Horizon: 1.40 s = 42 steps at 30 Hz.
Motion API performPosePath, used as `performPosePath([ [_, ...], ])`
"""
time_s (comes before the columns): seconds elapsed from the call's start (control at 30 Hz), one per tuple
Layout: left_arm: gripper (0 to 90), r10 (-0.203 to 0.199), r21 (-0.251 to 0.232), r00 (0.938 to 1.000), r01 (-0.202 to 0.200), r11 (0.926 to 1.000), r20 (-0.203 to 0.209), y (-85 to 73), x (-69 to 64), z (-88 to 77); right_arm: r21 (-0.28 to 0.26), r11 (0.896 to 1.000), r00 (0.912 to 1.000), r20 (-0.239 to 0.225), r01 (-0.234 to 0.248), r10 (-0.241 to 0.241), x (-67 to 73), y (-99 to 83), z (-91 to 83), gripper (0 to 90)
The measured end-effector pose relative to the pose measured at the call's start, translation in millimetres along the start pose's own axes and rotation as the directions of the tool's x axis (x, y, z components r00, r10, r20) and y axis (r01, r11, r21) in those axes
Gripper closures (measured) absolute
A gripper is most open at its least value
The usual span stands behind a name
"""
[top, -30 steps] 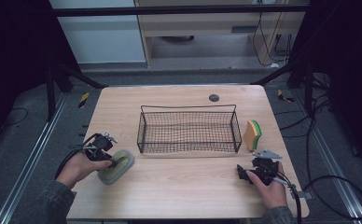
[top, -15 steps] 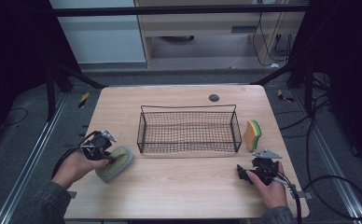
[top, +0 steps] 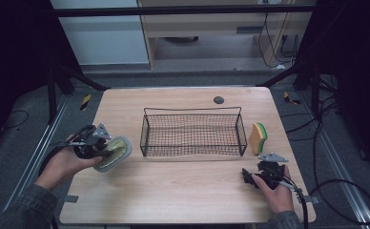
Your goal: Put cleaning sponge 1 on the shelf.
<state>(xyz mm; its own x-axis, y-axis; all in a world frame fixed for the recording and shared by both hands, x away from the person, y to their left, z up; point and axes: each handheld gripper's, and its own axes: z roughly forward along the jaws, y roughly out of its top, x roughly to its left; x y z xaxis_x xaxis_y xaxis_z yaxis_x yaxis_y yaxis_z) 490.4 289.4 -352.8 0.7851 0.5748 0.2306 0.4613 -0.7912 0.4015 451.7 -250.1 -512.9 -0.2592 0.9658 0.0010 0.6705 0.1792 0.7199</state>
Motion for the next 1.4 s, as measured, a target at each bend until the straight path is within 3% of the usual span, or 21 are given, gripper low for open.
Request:
performPosePath([
  [0.47,70.8,0.087,-0.027,0.9949,-0.089,0.9957,-0.051,26.9,6.3,-17.8,0.0,1.0,1.0,-0.003,0.0,0.0,-0.1,0.0,0.1,0.7],
  [0.87,70.8,0.159,-0.044,0.9832,-0.163,0.9856,-0.09,44.2,7.4,-21.4,-0.002,1.0,1.0,-0.002,0.005,-0.005,-0.3,0.1,0.3,0.6],
  [1.13,70.8,0.183,-0.055,0.9771,-0.19,0.9802,-0.108,55.6,10.4,-23.9,-0.005,1.0,1.0,0.0,0.007,-0.007,-0.2,-0.1,0.7,0.6],
  [1.4,70.8,0.236,-0.06,0.9649,-0.244,0.968,-0.116,74.4,12.7,-25.7,-0.006,1.0,1.0,0.0,0.005,-0.005,0.0,-0.3,0.6,0.6],
])
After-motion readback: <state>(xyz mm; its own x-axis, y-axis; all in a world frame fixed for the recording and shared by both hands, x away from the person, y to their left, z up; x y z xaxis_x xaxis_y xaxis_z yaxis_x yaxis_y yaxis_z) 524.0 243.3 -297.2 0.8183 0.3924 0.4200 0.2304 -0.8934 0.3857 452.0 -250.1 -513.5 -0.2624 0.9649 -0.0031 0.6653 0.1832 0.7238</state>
